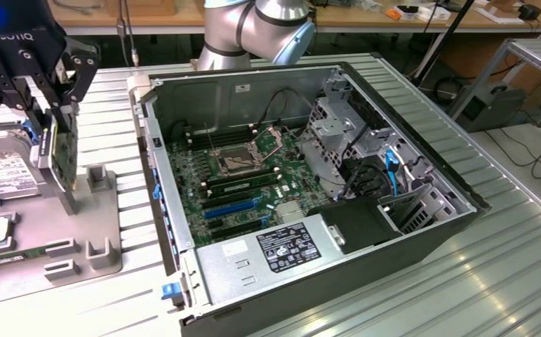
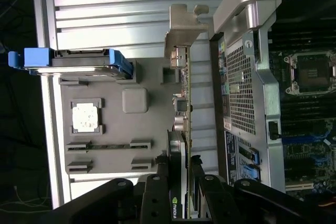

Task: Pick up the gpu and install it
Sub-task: 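Pick up the gpu and move the gpu toward the slot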

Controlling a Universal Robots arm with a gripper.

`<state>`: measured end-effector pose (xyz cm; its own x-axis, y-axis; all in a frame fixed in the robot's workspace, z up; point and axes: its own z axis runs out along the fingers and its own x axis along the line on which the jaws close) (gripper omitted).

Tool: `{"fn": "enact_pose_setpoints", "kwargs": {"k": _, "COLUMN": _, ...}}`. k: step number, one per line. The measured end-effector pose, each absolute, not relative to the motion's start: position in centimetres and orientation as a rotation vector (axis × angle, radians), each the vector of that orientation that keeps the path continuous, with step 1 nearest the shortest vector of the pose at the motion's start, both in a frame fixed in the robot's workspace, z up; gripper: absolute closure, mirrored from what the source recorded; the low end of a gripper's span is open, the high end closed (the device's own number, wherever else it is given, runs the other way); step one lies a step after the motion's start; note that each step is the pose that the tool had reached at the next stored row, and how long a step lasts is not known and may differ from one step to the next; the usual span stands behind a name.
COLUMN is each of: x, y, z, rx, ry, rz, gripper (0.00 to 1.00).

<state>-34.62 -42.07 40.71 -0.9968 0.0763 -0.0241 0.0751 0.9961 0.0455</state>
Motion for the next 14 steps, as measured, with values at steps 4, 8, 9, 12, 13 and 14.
{"fn": "enact_pose_setpoints", "kwargs": {"k": 4, "x": -34.6, "y": -42.1, "z": 41.6, "rx": 0.118, "ry": 3.113, "rz": 0.069, "gripper": 0.73}}
{"fn": "enact_pose_setpoints", "kwargs": {"k": 8, "x": -34.6, "y": -42.1, "z": 42.6, "rx": 0.118, "ry": 3.114, "rz": 0.069, "gripper": 0.73}}
{"fn": "enact_pose_setpoints", "kwargs": {"k": 9, "x": -34.6, "y": -42.1, "z": 43.0, "rx": 0.118, "ry": 3.114, "rz": 0.069, "gripper": 0.73}}
{"fn": "enact_pose_setpoints", "kwargs": {"k": 12, "x": -34.6, "y": -42.1, "z": 43.6, "rx": 0.118, "ry": 3.114, "rz": 0.069, "gripper": 0.73}}
{"fn": "enact_pose_setpoints", "kwargs": {"k": 13, "x": -34.6, "y": -42.1, "z": 43.6, "rx": 0.118, "ry": 3.114, "rz": 0.069, "gripper": 0.73}}
{"fn": "enact_pose_setpoints", "kwargs": {"k": 14, "x": -34.6, "y": -42.1, "z": 43.6, "rx": 0.118, "ry": 3.114, "rz": 0.07, "gripper": 0.73}}
